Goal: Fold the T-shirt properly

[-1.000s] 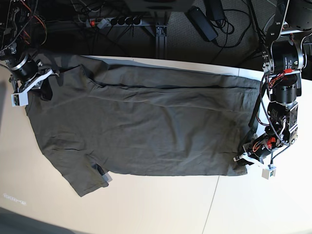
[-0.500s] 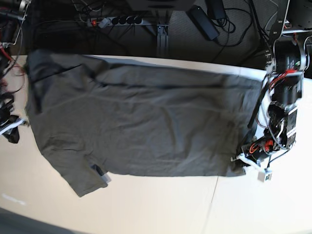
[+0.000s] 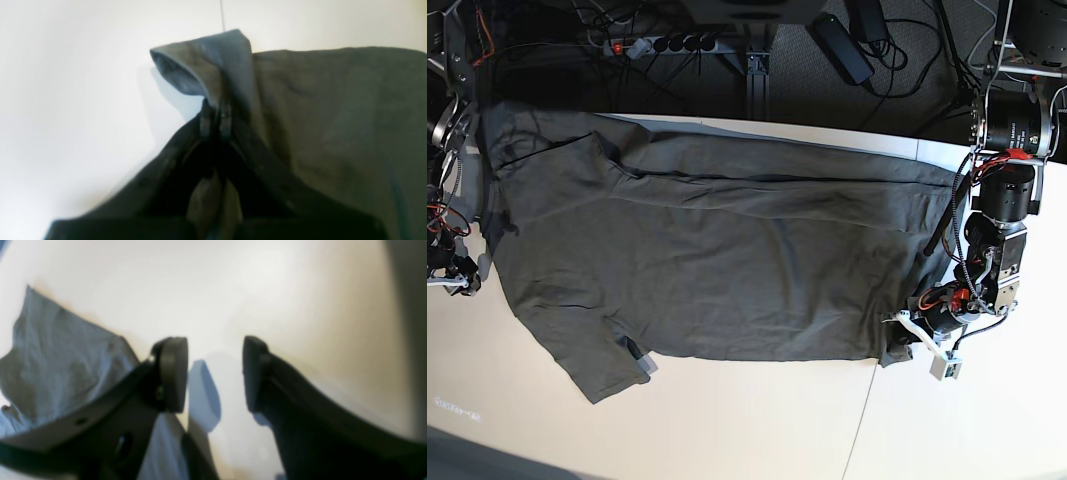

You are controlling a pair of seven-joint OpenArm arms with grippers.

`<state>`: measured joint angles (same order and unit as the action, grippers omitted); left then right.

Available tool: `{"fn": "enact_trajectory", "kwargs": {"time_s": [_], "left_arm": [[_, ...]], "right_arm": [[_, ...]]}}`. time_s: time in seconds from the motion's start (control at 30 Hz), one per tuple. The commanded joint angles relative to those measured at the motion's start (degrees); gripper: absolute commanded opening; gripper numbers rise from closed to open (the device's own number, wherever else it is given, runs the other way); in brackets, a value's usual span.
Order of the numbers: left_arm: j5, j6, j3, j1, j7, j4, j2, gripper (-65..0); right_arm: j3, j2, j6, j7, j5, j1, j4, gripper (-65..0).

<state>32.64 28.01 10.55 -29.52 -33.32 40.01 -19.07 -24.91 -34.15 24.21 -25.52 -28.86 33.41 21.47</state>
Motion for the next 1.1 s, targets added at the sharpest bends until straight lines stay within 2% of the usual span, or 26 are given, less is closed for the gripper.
{"fn": "enact_trajectory", "kwargs": {"time_s": [0.0, 0.43, 0.6, 0.8, 0.87, 1.0, 1.03, 1.07], "left_arm": [[-2.27, 0.09, 0.37, 0.0, -3.63, -0.33, -0.5, -65.0], [-2.29, 0.11, 0.37, 0.0, -3.15, -0.33, -1.81, -65.0], [-2.27, 0.11, 0.37, 0.0, -3.13, -0.33, -1.92, -65.0], [-2.29, 0.11, 0.37, 0.0, -3.37, -0.33, -1.95, -65.0], [-2.27, 0.09, 0.37, 0.0, -3.32, -0.33, -2.08, -65.0], [-2.23, 0.09, 0.37, -0.02, -2.4, -0.33, -2.71, -65.0], [-2.21, 0.11, 0.37, -0.02, -1.46, -0.33, -2.95, -65.0], [-2.14, 0.15, 0.37, -0.02, -0.52, -0.33, -3.37, -65.0]], "right_arm": [[-0.09, -0.37, 2.86, 0.02, 0.02, 1.18, -0.13, -37.2], [0.5, 9.53, 4.48, 0.92, 4.68, 3.23, -0.76, -37.1], [5.57, 11.04, 4.59, 0.94, 5.84, 4.9, -0.74, -37.1], [14.86, 10.99, 4.76, 0.85, 6.14, 6.45, -0.68, -37.3], [16.72, 10.97, 4.76, 0.85, 6.21, 6.54, -0.68, -41.1], [17.66, 10.95, 4.7, 2.05, 8.59, 6.56, -0.44, -61.5], [17.66, 10.82, 4.72, 2.8, 9.49, 6.54, -0.22, -65.0], [17.66, 10.6, 4.72, 3.32, 10.34, 6.54, 0.15, -65.0]]}}
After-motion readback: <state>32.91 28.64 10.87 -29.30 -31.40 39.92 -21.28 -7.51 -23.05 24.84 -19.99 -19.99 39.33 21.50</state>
